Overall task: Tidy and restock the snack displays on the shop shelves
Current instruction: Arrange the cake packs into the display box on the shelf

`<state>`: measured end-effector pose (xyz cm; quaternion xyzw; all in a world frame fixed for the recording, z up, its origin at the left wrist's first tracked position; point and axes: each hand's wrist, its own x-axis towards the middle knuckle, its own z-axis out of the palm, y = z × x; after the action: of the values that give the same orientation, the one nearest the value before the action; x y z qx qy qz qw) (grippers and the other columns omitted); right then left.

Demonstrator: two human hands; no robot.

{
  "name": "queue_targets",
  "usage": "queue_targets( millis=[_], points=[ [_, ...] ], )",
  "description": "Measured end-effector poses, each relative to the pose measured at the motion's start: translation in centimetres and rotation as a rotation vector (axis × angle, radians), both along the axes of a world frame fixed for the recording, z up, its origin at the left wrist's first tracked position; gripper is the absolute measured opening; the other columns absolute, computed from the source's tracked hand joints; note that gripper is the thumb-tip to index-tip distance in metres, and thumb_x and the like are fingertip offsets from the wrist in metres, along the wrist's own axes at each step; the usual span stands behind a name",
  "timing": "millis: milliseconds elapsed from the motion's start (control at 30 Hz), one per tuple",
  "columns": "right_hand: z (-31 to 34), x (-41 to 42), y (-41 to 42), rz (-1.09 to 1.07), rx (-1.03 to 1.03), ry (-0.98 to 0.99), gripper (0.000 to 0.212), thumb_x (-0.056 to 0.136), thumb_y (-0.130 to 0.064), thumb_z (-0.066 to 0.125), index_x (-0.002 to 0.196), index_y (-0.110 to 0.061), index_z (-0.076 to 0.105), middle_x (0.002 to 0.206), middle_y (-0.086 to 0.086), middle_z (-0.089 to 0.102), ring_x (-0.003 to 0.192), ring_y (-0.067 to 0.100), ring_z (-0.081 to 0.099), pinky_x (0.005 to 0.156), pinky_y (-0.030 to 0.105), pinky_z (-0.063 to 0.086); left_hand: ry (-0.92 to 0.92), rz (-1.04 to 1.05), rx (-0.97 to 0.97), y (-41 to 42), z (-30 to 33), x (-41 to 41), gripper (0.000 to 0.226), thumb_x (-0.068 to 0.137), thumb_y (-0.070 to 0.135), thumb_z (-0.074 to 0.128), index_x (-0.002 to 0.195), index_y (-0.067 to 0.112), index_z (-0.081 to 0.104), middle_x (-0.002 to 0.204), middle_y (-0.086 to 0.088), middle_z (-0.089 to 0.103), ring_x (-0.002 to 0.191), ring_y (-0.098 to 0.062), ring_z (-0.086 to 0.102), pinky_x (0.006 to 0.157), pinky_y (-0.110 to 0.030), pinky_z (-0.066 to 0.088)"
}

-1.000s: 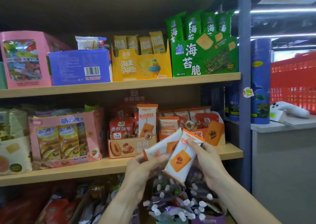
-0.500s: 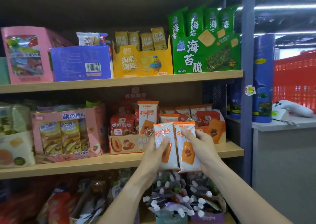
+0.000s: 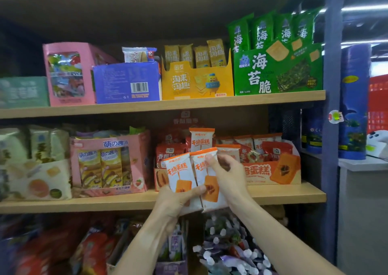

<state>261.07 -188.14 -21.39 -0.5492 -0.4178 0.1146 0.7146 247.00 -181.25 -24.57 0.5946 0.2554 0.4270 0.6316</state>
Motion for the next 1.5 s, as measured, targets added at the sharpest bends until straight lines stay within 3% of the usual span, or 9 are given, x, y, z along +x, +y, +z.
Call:
queue_targets(
  millis=[100, 200, 333, 567, 700, 867, 1033, 1367, 1500],
  points=[
    [1.1, 0.1, 2.7, -0.302, -0.011, -0.11, 0.033, 0.092, -0.065, 0.056, 0.103, -0.035, 0.064, 0.1, -0.016, 0.071, 0.096, 0.006, 0.068, 0.084, 0.035, 0.057, -0.015, 0.123, -0.012, 1.4, 0.8, -1.6, 0.054, 0.06, 0.009, 0.096, 0.109, 0.004, 0.075, 0.099, -0.009, 0.08, 0.094, -0.027, 0.077, 0.091, -0.051, 0.06],
    [1.7, 0.2, 5.1, -0.498, -0.118, -0.326, 0.037, 0.087, -0.056, 0.068, 0.113, -0.03, 0.06, 0.105, -0.011, 0.07, 0.096, 0.012, 0.069, 0.08, 0.04, 0.06, -0.01, 0.168, 0.012, 2.0, 0.8, -3.1, 0.046, 0.062, 0.006, 0.095, 0.103, 0.008, 0.075, 0.095, -0.006, 0.081, 0.089, -0.024, 0.078, 0.079, -0.042, 0.063],
    [2.3, 0.0, 6.3, -0.488, -0.133, -0.383, 0.028, 0.086, -0.039, 0.076, 0.109, -0.028, 0.063, 0.104, -0.008, 0.072, 0.09, 0.012, 0.071, 0.078, 0.04, 0.062, -0.006, 0.165, -0.015, 2.2, 0.7, -4.2, 0.047, 0.061, 0.007, 0.095, 0.104, 0.009, 0.075, 0.096, -0.006, 0.081, 0.09, -0.023, 0.078, 0.08, -0.043, 0.062],
    [5.7, -2.0, 0.0, -0.368, 0.299, -0.49, 0.026, 0.09, -0.033, 0.074, 0.114, -0.031, 0.063, 0.105, -0.018, 0.065, 0.101, 0.006, 0.061, 0.082, 0.028, 0.054, -0.082, 0.081, -0.09, 2.5, 1.1, -5.2, 0.05, 0.069, 0.003, 0.09, 0.115, 0.007, 0.072, 0.103, -0.009, 0.08, 0.097, -0.027, 0.077, 0.087, -0.048, 0.061],
    [4.7, -2.5, -3.6, -0.053, 0.136, -0.331, 0.021, 0.091, -0.03, 0.073, 0.111, -0.028, 0.066, 0.102, -0.015, 0.072, 0.095, -0.002, 0.067, 0.079, 0.018, 0.055, -0.104, 0.032, -0.089, 1.8, 0.5, -4.3, 0.043, 0.075, 0.003, 0.086, 0.115, 0.009, 0.072, 0.107, -0.009, 0.079, 0.098, -0.027, 0.077, 0.083, -0.045, 0.061],
    [-0.1, -1.2, -3.7, 0.099, -0.132, -0.039, 0.022, 0.092, -0.024, 0.072, 0.113, -0.022, 0.064, 0.11, -0.001, 0.072, 0.091, 0.008, 0.072, 0.077, 0.029, 0.061, -0.06, -0.076, -0.052, 0.1, -0.1, -2.0, 0.038, 0.082, 0.004, 0.082, 0.118, 0.008, 0.072, 0.11, -0.011, 0.078, 0.101, -0.028, 0.076, 0.085, -0.044, 0.062],
    [-2.4, 0.2, -4.7, 0.258, -0.143, 0.267, 0.026, 0.097, -0.017, 0.066, 0.122, -0.016, 0.058, 0.103, 0.007, 0.078, 0.091, 0.024, 0.076, 0.084, 0.047, 0.061, -0.003, -0.162, -0.074, -1.5, -0.6, -0.1, 0.031, 0.092, 0.026, 0.075, 0.122, 0.019, 0.071, 0.112, -0.006, 0.078, 0.105, -0.025, 0.075, 0.094, -0.05, 0.059],
    [-2.6, 0.5, -8.1, 0.194, 0.096, 0.327, 0.027, 0.094, -0.017, 0.066, 0.12, -0.019, 0.06, 0.102, 0.006, 0.078, 0.093, 0.023, 0.076, 0.084, 0.044, 0.06, -0.019, -0.272, -0.099, -3.3, -0.4, 2.8, 0.052, 0.093, 0.067, 0.055, 0.125, 0.03, 0.073, 0.12, -0.005, 0.076, 0.111, -0.027, 0.073, 0.103, -0.054, 0.052],
    [-3.5, -1.1, -7.2, 0.145, 0.077, 0.233, 0.022, 0.096, -0.023, 0.065, 0.116, -0.028, 0.059, 0.106, -0.003, 0.076, 0.092, 0.007, 0.074, 0.072, 0.024, 0.06, -0.039, -0.352, 0.022, -3.6, -0.9, 4.0, 0.088, 0.076, 0.048, 0.089, 0.148, 0.023, 0.043, 0.132, -0.006, 0.07, 0.12, -0.028, 0.068, 0.099, -0.051, 0.055]
  ],
)
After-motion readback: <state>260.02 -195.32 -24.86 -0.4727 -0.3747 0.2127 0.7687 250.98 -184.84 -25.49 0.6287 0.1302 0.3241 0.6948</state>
